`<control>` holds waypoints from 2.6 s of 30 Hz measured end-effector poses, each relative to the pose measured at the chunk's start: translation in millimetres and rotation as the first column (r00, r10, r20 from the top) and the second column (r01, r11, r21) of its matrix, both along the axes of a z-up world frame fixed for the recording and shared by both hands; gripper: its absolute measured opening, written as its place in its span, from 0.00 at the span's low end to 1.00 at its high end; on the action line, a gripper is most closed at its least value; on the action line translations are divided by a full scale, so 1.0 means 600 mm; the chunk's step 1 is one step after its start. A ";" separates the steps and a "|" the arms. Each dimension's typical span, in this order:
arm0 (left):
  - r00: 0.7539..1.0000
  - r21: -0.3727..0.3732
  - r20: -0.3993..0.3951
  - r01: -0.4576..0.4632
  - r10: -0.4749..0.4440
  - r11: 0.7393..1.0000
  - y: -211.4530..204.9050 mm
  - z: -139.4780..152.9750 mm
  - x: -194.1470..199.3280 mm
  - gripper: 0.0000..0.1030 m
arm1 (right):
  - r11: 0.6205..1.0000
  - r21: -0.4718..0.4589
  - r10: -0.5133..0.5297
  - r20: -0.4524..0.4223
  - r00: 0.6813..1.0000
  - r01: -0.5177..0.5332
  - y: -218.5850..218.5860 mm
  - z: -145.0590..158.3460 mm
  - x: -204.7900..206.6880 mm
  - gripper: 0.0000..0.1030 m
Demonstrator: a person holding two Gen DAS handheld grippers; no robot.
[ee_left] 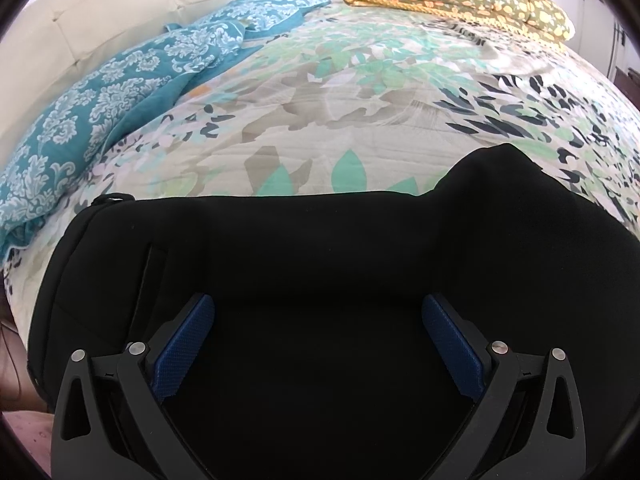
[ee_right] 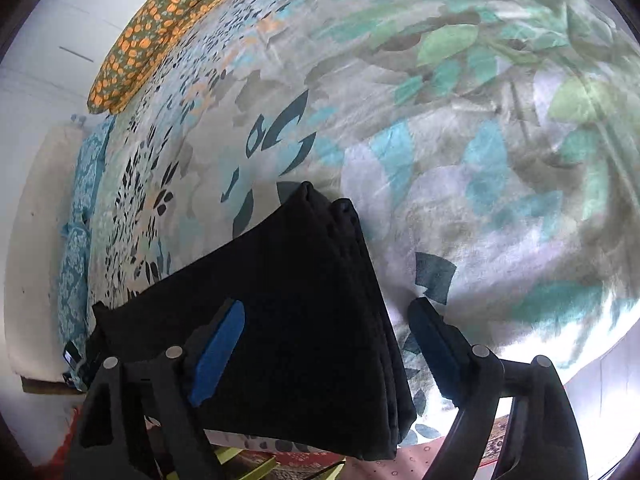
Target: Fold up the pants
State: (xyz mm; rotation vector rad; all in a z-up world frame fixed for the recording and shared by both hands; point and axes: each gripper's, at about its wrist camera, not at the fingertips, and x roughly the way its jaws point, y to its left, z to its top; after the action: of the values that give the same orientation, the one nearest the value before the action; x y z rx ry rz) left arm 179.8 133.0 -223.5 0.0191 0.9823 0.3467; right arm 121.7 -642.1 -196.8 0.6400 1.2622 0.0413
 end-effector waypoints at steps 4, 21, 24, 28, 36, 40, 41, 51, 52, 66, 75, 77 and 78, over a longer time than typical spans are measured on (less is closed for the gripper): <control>1.000 -0.001 0.005 0.001 -0.001 1.000 0.000 0.000 -0.001 0.99 | 0.999 -0.027 0.027 -0.053 0.998 -0.028 0.007 -0.009 -0.005 0.46; 0.997 -0.267 0.080 0.009 0.012 0.964 0.002 0.084 -0.036 0.98 | 0.772 0.572 0.088 0.337 0.937 -0.278 0.422 0.144 -0.006 0.13; 0.991 -0.321 0.128 0.070 -0.030 0.944 -0.012 0.121 -0.053 0.98 | 0.742 0.583 0.158 0.327 0.932 -0.331 0.565 0.117 0.025 0.13; 0.986 -0.365 0.151 0.126 -0.075 0.923 -0.018 0.135 -0.079 0.98 | 0.740 0.569 0.244 0.268 0.932 -0.358 0.751 0.062 0.054 0.14; 0.981 -0.512 0.185 0.151 -0.063 0.846 0.013 0.136 -0.083 0.98 | 0.879 0.291 0.293 0.296 0.909 -0.378 0.736 0.096 0.039 0.59; 0.956 -0.560 0.189 0.294 -0.226 0.775 -0.040 0.138 -0.073 0.98 | 0.938 0.023 0.314 0.363 0.877 -0.346 0.643 0.140 -0.022 0.69; 0.939 -0.559 0.188 0.344 -0.288 0.754 -0.065 0.137 -0.073 0.98 | 0.946 -0.005 0.304 0.369 0.878 -0.325 0.620 0.141 -0.040 0.70; 0.866 -0.466 0.093 0.474 -0.491 0.747 -0.184 0.100 -0.067 0.63 | 0.949 -0.119 0.315 0.407 0.857 -0.293 0.571 0.124 -0.080 0.70; 0.864 -0.459 0.088 0.477 -0.495 0.750 -0.185 0.098 -0.069 0.60 | 0.944 -0.133 0.329 0.417 0.847 -0.301 0.573 0.126 -0.080 0.70; 0.856 -0.427 0.004 0.468 -0.516 0.773 -0.205 0.062 -0.072 0.03 | 0.922 -0.191 0.387 0.449 0.806 -0.337 0.600 0.125 -0.085 0.70; 0.895 -0.425 -0.022 0.394 -0.445 0.815 -0.155 0.090 -0.091 0.03 | 0.888 -0.198 0.460 0.359 0.812 -0.416 0.620 0.092 -0.068 0.70; 0.893 -0.431 -0.072 0.373 -0.443 0.822 -0.158 0.060 -0.086 0.04 | 0.874 -0.180 0.483 0.227 0.845 -0.451 0.632 0.043 -0.050 0.70; 0.893 -0.427 -0.075 0.373 -0.444 0.823 -0.160 0.057 -0.086 0.05 | 0.869 -0.181 0.489 0.174 0.855 -0.461 0.637 0.017 -0.043 0.71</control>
State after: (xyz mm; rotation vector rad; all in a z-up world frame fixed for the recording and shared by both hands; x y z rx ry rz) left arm 128.3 36.8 -189.3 -0.1157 1.1760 -0.2678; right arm 95.7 -260.0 -186.5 0.1853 1.1749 0.4264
